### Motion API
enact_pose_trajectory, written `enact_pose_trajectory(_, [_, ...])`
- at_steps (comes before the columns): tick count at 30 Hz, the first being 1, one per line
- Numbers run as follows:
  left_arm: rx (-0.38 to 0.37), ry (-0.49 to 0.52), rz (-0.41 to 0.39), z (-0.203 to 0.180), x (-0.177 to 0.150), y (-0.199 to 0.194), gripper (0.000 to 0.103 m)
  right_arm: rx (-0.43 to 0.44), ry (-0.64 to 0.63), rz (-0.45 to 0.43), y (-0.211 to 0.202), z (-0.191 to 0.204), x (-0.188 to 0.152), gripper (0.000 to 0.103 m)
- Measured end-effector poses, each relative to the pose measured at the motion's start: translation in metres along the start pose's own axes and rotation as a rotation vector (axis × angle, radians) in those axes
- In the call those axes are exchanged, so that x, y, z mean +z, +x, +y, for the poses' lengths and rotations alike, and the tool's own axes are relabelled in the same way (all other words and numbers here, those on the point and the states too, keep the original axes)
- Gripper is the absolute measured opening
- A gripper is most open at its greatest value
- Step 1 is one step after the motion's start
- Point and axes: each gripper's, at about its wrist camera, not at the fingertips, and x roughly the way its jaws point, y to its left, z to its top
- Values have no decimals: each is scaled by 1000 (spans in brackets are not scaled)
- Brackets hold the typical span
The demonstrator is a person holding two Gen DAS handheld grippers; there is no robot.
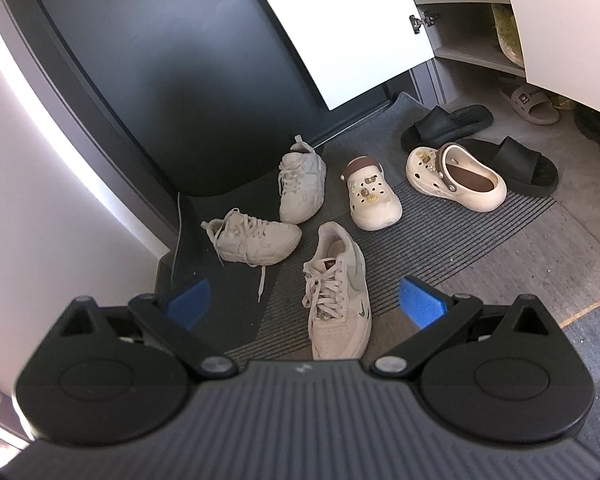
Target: Organize scattered shoes
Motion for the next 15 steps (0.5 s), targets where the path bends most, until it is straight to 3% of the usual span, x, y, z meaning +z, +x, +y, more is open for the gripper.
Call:
enact_pose_trajectory(10, [4, 121, 113, -34, -33, 38, 16, -5, -15, 23, -1, 0, -6, 103])
enact_pose_trajectory(15, [-39, 154, 162, -44, -49, 49, 17, -10, -15, 33, -1, -5, -13, 103])
